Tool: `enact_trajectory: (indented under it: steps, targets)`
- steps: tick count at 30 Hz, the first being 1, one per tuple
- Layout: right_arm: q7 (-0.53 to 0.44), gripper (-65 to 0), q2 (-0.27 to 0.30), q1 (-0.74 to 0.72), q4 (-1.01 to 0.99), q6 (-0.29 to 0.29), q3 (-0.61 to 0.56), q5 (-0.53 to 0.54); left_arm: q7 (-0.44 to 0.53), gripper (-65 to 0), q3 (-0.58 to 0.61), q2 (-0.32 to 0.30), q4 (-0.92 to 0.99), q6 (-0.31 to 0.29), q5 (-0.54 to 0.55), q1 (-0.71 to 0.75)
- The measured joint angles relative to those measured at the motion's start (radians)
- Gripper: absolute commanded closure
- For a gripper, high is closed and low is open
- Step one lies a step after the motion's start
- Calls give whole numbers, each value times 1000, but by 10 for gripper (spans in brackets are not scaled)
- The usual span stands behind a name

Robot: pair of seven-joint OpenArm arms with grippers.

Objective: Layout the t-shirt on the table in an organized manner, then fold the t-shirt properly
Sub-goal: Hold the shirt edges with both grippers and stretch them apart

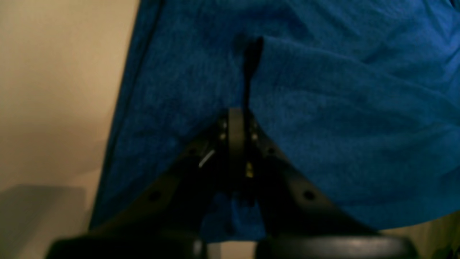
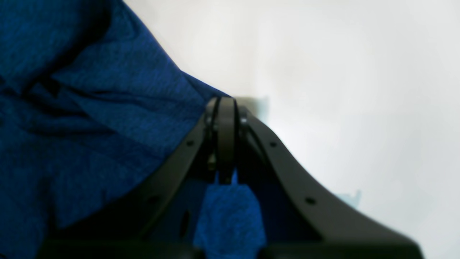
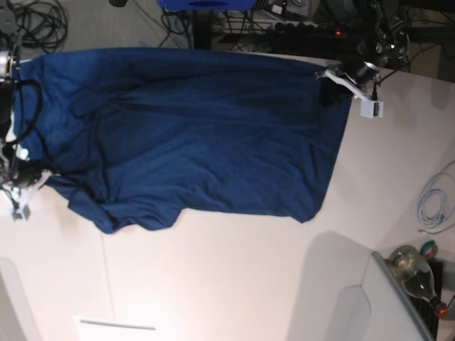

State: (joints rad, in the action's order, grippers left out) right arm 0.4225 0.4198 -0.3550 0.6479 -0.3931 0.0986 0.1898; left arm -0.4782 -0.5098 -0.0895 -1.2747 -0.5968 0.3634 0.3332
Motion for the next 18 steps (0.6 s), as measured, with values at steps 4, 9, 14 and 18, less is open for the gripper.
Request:
enact_trajectory:
  steps: [4, 9, 14, 18]
  targets:
    - [1, -65, -2, -11, 0, 0, -4, 0, 0, 0, 0, 0, 0, -3, 0, 0]
    - [4, -308, 0, 55, 169, 3, 2, -3, 1, 0, 0, 3, -1, -2, 0, 2]
    - [53, -312, 3, 189, 404, -6, -5, 4, 0, 0, 0, 3, -1, -2, 0, 0]
    - [79, -312, -10, 226, 433, -6, -8, -3, -1, 0, 0, 3, -1, -3, 0, 0]
